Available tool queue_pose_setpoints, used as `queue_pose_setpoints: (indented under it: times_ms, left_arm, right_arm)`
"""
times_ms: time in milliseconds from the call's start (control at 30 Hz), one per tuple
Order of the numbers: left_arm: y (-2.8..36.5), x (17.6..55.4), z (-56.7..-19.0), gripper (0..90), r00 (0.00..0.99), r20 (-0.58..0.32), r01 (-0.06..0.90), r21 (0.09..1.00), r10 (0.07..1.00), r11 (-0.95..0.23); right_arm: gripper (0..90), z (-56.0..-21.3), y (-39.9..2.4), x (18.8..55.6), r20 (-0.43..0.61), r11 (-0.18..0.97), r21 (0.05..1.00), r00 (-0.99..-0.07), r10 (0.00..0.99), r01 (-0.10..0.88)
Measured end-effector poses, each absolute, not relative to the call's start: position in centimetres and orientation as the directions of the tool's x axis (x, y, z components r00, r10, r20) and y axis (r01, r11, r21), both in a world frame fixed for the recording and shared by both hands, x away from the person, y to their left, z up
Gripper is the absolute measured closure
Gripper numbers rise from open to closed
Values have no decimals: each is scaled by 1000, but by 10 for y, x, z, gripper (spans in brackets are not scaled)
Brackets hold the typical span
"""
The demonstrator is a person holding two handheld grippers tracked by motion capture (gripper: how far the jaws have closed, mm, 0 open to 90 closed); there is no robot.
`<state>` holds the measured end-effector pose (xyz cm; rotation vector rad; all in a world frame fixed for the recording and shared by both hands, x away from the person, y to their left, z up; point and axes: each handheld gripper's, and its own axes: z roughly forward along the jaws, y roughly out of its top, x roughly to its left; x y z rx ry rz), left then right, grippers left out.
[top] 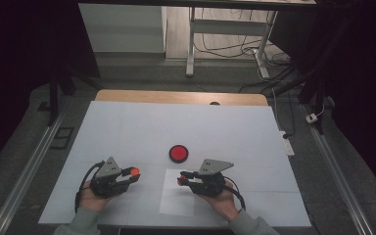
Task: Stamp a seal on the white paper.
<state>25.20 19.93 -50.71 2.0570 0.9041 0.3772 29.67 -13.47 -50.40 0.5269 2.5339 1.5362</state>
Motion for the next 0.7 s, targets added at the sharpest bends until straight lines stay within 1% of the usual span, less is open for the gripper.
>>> queue_pose_setpoints:
  times_ms: [267, 700]
  left_arm:
    - [199, 252, -507, 651, 695, -55, 466, 794, 717, -391]
    - [198, 252, -507, 651, 697, -55, 466, 792, 715, -394]
  right_arm:
    - [726, -508, -132, 296, 53, 436, 873, -933, 357, 217]
    - [726, -517, -125, 294, 19, 497, 845, -938, 345, 199]
